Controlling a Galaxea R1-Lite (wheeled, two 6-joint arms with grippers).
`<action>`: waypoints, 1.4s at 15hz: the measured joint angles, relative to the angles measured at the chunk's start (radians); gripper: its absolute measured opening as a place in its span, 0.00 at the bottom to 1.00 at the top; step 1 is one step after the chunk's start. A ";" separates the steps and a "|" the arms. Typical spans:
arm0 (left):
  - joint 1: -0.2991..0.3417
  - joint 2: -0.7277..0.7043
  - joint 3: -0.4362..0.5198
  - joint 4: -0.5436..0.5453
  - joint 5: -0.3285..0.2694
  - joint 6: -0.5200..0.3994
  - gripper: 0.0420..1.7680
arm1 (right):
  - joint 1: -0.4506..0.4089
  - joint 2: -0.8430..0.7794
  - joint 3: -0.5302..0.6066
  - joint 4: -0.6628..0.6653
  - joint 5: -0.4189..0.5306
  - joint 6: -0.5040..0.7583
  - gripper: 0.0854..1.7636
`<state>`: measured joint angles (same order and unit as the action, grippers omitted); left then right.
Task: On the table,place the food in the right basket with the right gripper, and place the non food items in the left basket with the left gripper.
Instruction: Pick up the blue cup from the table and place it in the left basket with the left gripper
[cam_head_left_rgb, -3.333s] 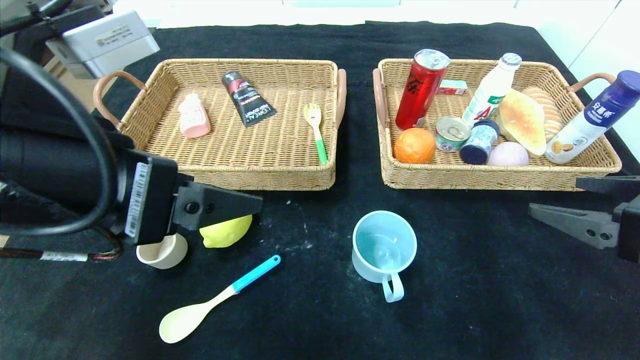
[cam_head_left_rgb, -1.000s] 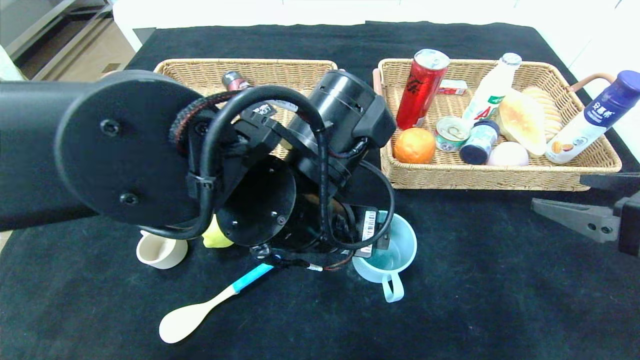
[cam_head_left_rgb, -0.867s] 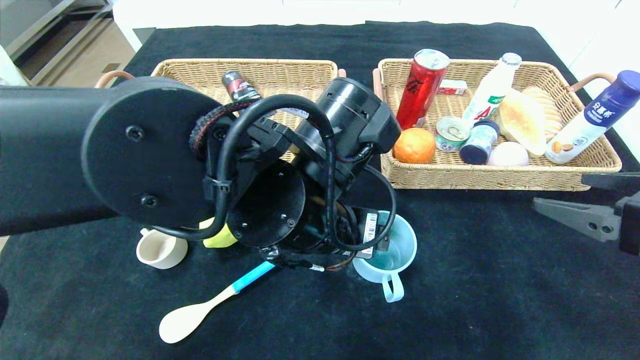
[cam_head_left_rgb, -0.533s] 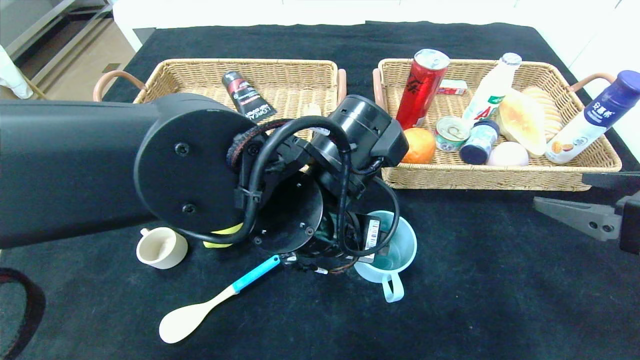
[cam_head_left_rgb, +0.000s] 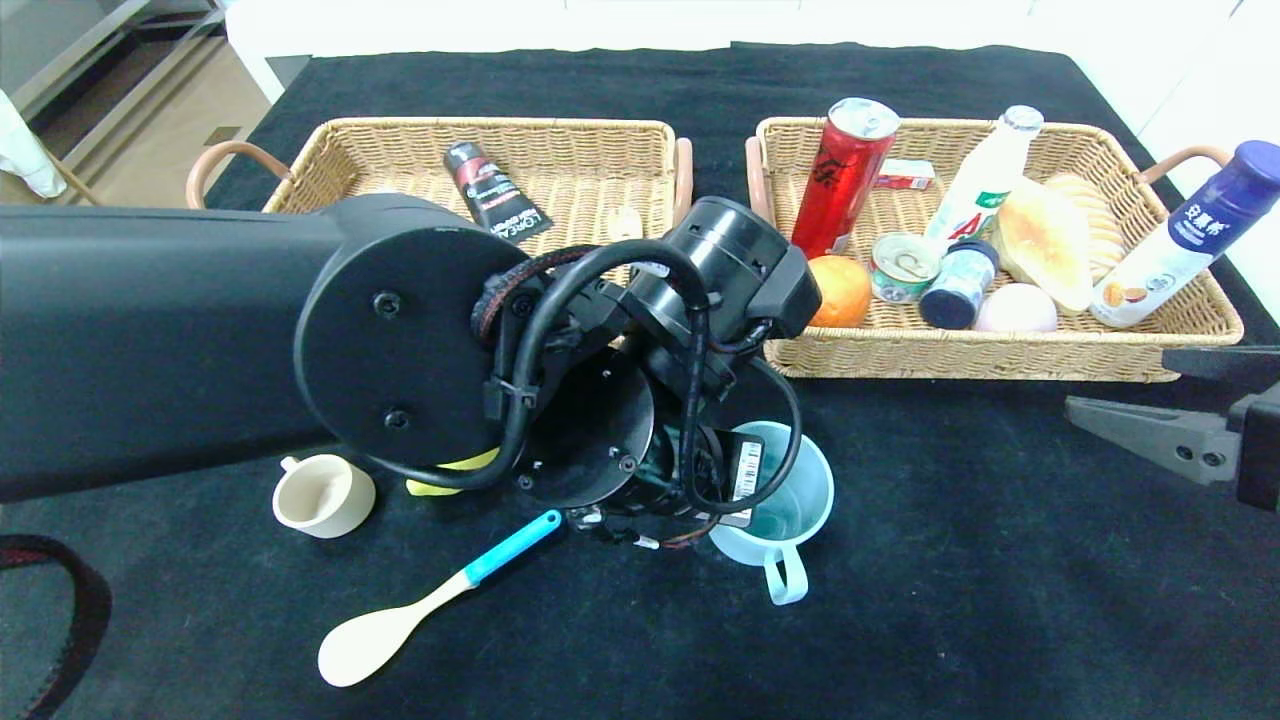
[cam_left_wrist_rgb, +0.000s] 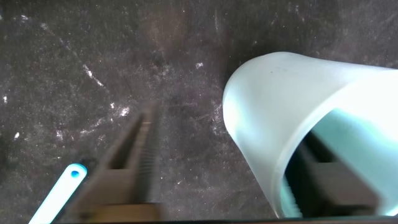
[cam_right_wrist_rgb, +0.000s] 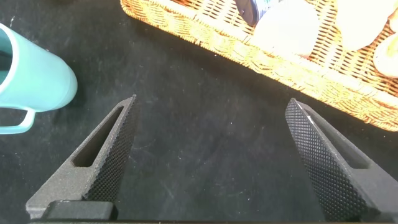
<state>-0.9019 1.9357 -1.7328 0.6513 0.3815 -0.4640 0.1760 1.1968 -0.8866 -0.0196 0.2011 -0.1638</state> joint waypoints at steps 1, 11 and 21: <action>0.000 0.000 0.000 0.000 0.000 0.000 0.54 | 0.000 0.000 0.000 0.000 0.000 0.000 0.97; 0.000 -0.008 0.001 0.000 -0.003 0.000 0.08 | 0.000 0.002 0.000 0.000 0.000 0.000 0.97; 0.000 -0.046 0.012 -0.001 -0.020 -0.004 0.08 | 0.000 0.004 0.000 0.000 0.000 0.001 0.97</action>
<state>-0.9023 1.8900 -1.7209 0.6498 0.3617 -0.4685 0.1760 1.2011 -0.8866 -0.0191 0.2011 -0.1630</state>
